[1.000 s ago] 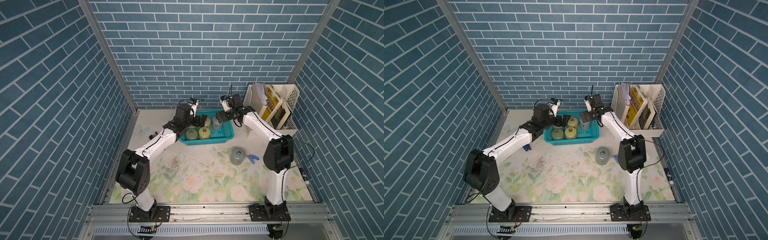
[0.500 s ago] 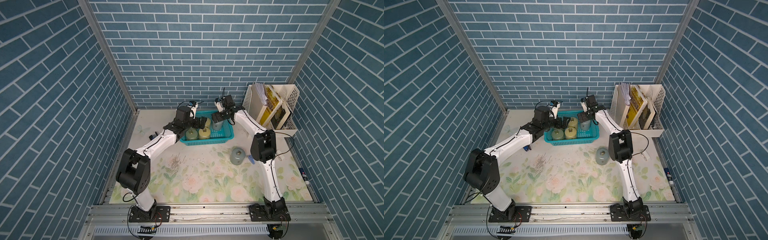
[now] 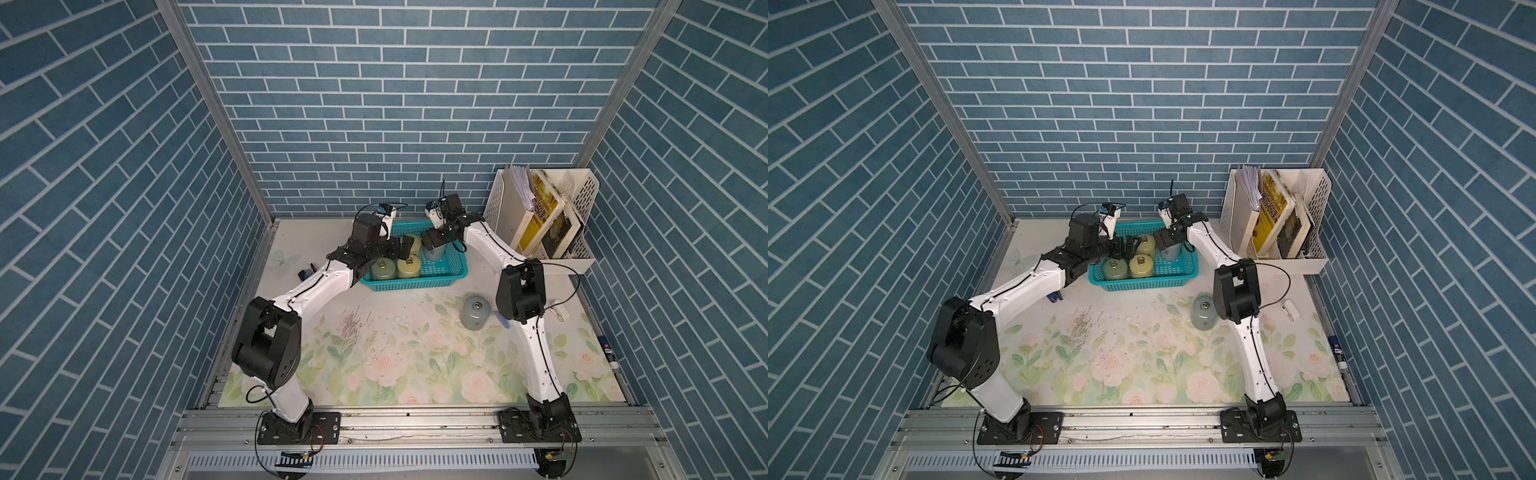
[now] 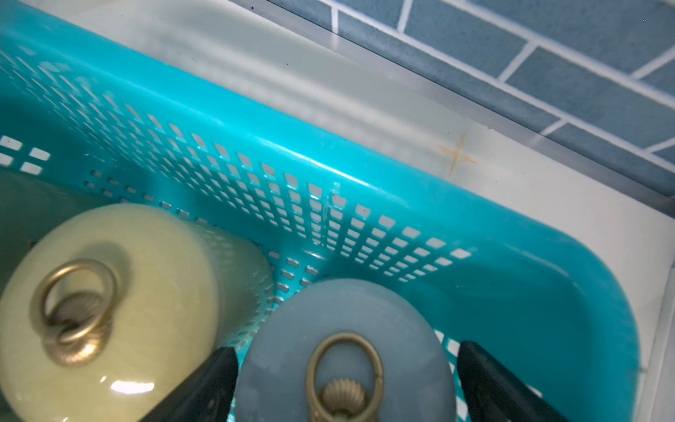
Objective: Take the tea canister out of the basket
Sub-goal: Pick up the tea canister from the basket.
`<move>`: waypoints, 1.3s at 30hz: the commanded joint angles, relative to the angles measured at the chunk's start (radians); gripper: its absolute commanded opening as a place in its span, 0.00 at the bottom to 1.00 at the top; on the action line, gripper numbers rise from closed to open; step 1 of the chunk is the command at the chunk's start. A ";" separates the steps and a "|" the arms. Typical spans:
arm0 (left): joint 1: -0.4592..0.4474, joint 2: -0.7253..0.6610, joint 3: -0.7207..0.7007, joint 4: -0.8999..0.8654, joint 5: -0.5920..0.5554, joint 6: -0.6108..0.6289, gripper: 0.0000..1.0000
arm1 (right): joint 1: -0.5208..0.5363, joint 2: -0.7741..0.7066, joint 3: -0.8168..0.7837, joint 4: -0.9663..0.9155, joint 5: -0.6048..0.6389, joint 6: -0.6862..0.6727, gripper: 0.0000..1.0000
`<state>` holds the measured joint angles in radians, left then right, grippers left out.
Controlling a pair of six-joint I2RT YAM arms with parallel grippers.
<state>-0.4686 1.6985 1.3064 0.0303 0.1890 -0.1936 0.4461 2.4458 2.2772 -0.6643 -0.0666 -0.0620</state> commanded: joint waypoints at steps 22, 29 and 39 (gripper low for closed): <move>0.001 -0.062 -0.034 -0.008 0.004 -0.016 1.00 | -0.006 -0.112 -0.179 0.005 -0.003 -0.006 0.21; 0.001 -0.078 -0.035 -0.013 0.039 -0.004 1.00 | -0.004 -0.319 -0.339 0.083 -0.032 -0.021 0.00; 0.001 -0.180 -0.068 -0.009 0.074 0.034 1.00 | 0.082 -0.627 -0.532 0.207 0.041 -0.112 0.00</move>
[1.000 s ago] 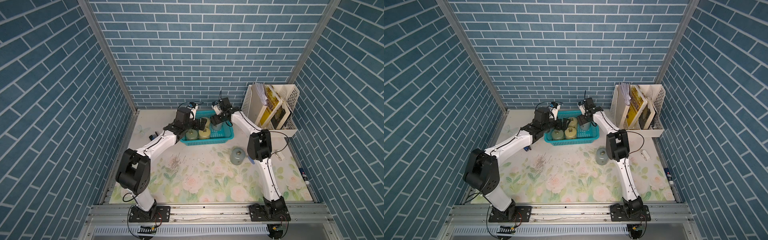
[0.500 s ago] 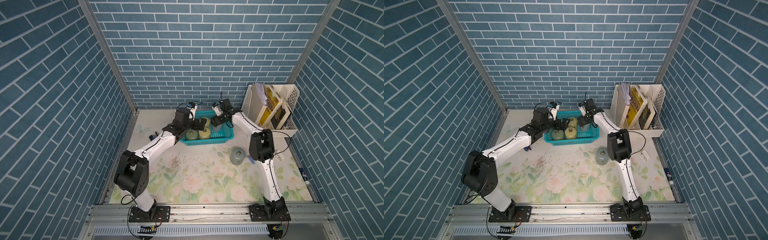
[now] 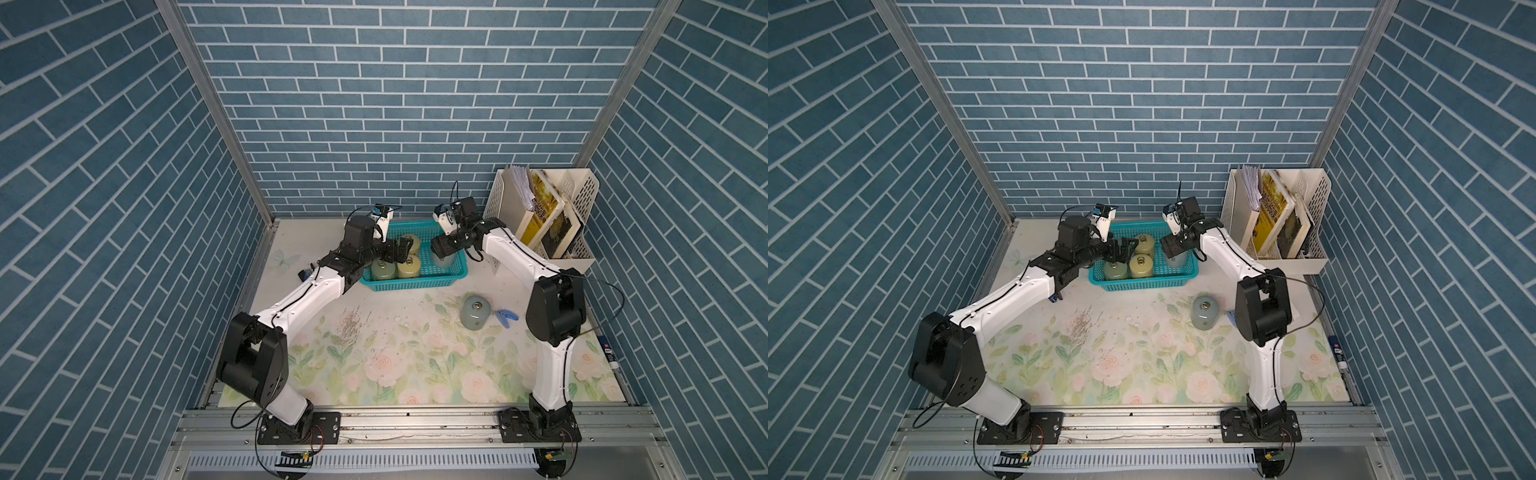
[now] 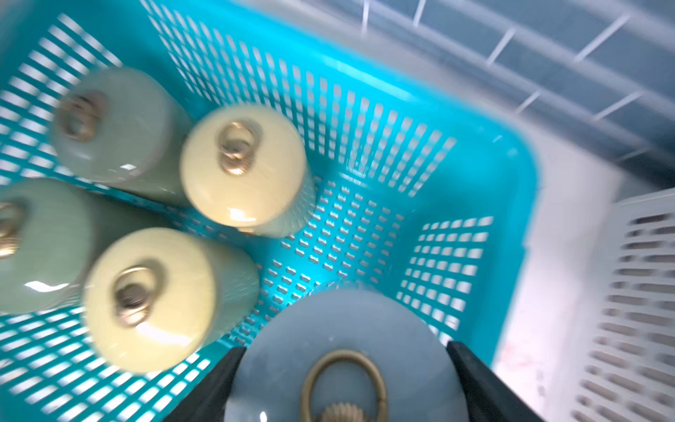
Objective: Take the tea canister out of the basket
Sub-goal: Pick up the tea canister from the basket, then place the tea canister at the center of the board.
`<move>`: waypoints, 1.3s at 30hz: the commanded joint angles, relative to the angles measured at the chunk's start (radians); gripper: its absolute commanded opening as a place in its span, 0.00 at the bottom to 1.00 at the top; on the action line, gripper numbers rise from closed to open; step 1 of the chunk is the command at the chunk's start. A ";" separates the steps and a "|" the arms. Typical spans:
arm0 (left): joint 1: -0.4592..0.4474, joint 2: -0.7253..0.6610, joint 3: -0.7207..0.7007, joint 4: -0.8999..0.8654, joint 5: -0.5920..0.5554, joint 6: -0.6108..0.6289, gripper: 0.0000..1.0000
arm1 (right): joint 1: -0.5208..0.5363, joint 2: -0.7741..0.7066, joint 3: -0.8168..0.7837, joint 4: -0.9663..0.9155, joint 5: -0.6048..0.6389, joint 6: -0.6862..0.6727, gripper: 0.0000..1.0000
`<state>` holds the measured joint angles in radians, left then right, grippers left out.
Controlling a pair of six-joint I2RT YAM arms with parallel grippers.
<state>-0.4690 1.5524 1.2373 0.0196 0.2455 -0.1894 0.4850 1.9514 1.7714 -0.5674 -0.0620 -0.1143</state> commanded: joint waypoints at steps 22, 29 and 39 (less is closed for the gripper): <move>0.001 -0.077 -0.104 -0.058 0.150 0.104 1.00 | 0.273 -0.687 -0.810 0.338 -0.117 0.049 0.00; 0.001 -0.064 -0.189 0.011 0.132 0.069 1.00 | 0.289 -0.659 -0.886 0.406 0.030 0.153 0.00; -0.005 -0.064 -0.224 0.022 0.089 0.051 1.00 | 0.293 -0.541 -0.898 0.447 0.064 0.179 0.00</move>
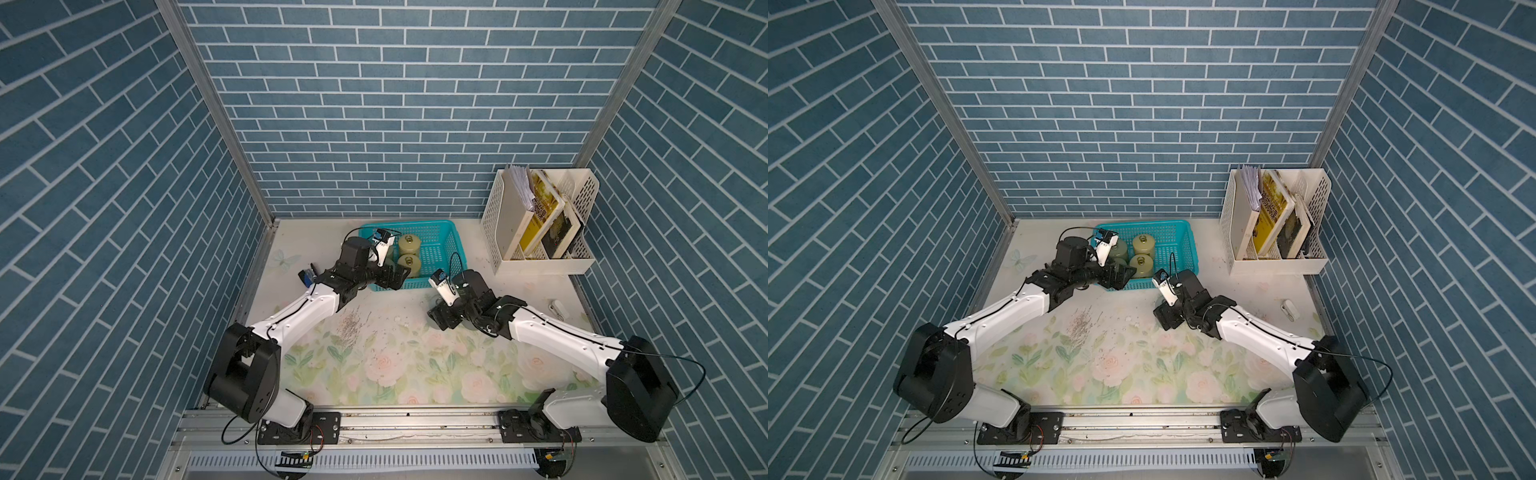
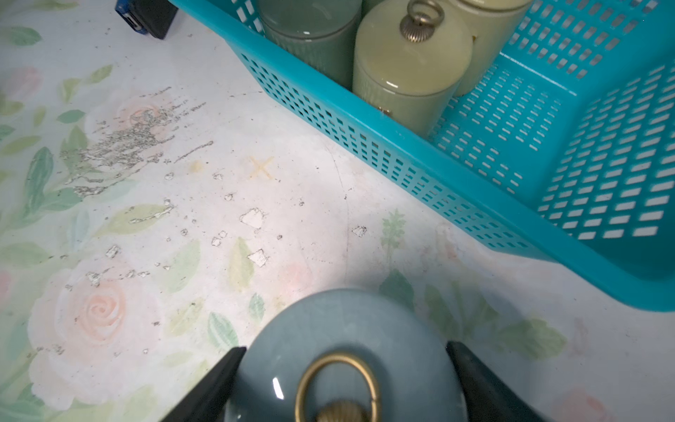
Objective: Take the tea canister out of the basket
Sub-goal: Place the tea canister at the center of the board.
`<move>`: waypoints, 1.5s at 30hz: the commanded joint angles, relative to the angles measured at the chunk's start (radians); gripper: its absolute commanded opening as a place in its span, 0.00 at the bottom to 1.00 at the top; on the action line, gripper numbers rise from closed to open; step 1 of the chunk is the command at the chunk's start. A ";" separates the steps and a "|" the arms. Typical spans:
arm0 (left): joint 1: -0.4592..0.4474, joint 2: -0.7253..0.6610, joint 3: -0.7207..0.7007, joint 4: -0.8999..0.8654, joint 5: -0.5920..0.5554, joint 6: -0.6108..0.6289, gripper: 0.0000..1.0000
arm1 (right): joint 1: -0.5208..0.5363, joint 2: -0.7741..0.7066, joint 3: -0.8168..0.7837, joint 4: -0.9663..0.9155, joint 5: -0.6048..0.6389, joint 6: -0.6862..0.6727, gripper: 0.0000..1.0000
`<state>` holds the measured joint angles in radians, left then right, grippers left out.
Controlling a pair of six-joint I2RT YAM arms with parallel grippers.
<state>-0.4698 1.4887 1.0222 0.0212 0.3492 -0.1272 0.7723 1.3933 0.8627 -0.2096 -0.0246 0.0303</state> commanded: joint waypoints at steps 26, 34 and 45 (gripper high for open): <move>-0.003 -0.014 -0.001 0.030 0.018 -0.011 1.00 | 0.005 0.116 0.017 0.088 0.052 0.033 0.89; -0.003 -0.027 0.024 0.039 -0.004 -0.018 1.00 | 0.006 0.090 0.023 0.087 0.066 0.034 1.00; 0.063 -0.053 0.118 -0.038 -0.168 -0.082 1.00 | -0.045 0.056 0.315 -0.011 0.046 0.060 1.00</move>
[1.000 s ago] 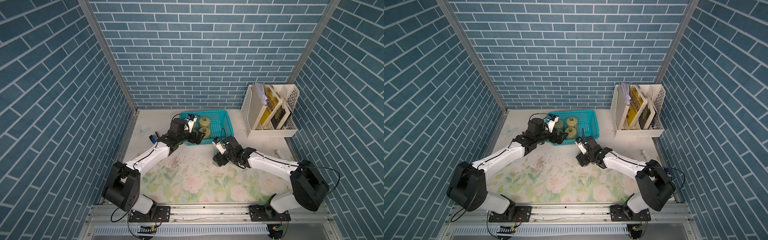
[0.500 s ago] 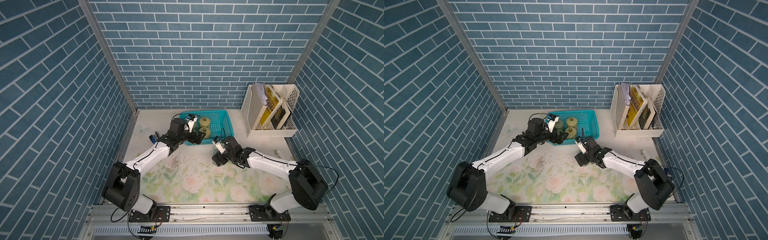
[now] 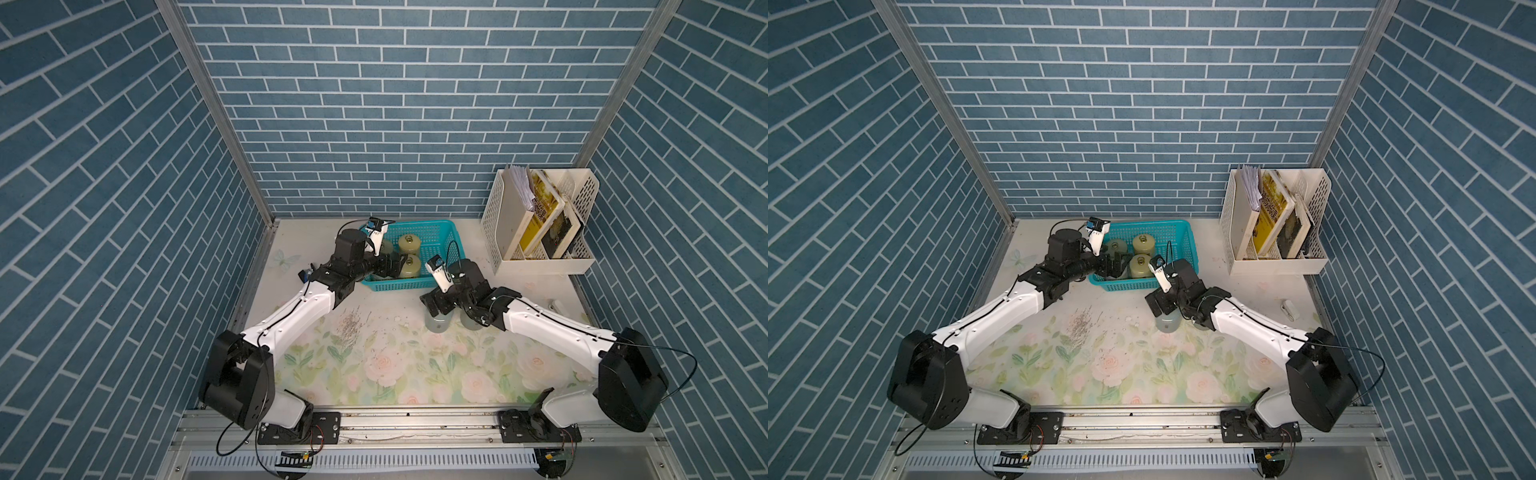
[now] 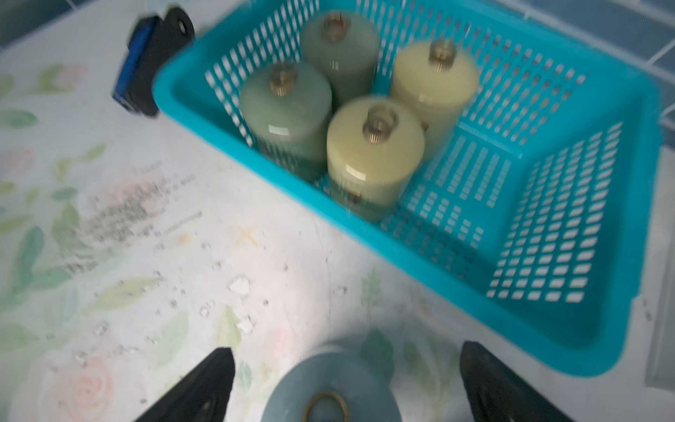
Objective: Take the tea canister out of the basket
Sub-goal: Place the tea canister at the center of the board, then pick up the tea canister from the basket.
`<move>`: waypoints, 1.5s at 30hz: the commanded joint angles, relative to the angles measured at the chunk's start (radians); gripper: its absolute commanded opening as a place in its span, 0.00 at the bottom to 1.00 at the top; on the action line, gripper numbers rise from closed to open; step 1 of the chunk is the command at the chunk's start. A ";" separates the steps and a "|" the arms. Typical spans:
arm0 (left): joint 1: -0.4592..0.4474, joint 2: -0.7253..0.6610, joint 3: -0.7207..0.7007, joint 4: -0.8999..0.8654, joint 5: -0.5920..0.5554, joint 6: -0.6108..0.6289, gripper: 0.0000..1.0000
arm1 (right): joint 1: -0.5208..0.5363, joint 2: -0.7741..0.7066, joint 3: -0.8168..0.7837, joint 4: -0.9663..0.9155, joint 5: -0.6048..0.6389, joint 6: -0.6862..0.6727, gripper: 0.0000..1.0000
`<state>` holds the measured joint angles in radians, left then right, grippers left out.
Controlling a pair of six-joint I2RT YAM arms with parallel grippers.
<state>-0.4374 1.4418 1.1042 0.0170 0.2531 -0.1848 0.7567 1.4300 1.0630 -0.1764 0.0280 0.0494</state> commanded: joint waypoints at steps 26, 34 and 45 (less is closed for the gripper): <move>0.131 0.033 -0.063 -0.055 0.062 -0.042 1.00 | -0.039 0.696 0.770 -0.362 0.041 0.081 1.00; 0.131 0.025 -0.064 -0.063 0.024 -0.026 1.00 | -0.040 0.746 0.827 -0.398 0.048 0.089 1.00; 0.132 0.027 -0.059 -0.061 0.038 -0.027 1.00 | -0.053 0.831 0.863 -0.432 0.017 0.087 0.99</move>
<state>-0.3061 1.4559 1.0496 -0.0483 0.2897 -0.2237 0.7097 2.2276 1.9068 -0.5678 0.0582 0.1196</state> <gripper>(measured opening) 1.000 0.996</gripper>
